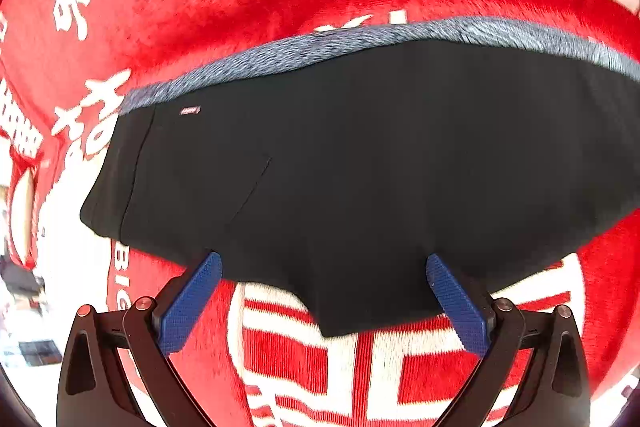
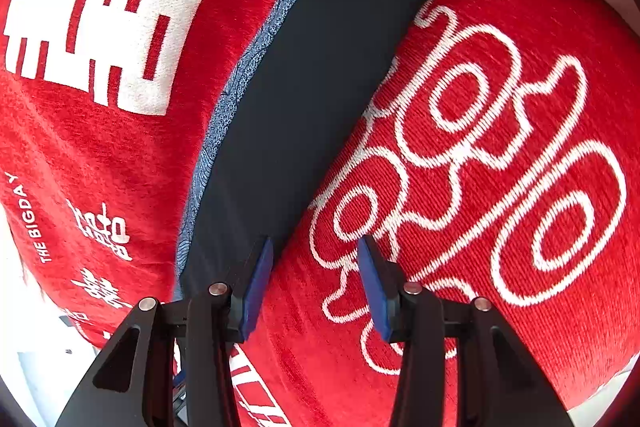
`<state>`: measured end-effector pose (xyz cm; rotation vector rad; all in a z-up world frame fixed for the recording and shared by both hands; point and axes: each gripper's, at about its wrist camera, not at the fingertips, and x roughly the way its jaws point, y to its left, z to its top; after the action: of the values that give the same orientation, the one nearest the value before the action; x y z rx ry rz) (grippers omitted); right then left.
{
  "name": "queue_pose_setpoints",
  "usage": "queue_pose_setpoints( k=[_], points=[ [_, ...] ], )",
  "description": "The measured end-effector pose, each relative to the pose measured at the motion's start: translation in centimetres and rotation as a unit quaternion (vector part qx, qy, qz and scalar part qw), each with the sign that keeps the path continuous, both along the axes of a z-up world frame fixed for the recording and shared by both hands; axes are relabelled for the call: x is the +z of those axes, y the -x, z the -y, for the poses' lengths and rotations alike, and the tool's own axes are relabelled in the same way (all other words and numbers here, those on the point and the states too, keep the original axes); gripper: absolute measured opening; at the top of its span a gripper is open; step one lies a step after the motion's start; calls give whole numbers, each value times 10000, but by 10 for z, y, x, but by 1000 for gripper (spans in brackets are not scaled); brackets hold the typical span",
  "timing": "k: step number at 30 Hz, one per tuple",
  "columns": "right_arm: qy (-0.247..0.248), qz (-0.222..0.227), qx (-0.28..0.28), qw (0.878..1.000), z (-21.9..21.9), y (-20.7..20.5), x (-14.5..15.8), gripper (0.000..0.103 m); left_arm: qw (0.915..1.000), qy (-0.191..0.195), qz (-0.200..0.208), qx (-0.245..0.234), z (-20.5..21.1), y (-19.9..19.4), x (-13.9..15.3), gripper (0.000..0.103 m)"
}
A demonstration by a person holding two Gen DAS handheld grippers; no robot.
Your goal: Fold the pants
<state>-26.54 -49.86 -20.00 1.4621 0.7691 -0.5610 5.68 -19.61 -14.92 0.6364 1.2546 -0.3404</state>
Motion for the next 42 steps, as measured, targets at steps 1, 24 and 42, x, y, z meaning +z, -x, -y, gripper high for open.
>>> queue_pose_setpoints(
  k=[1,24,42],
  points=[
    [-3,-1,4,10000,-1,1,0,48,9999,85,-62,119,-3,-2,6,103],
    [31,223,-306,9993,20,15,9,48,9952,841,132,-474,102,36,34,103],
    [364,954,-1208,9874,68,7,-14,54,9912,1050,-430,-678,203,80,-33,103]
  ],
)
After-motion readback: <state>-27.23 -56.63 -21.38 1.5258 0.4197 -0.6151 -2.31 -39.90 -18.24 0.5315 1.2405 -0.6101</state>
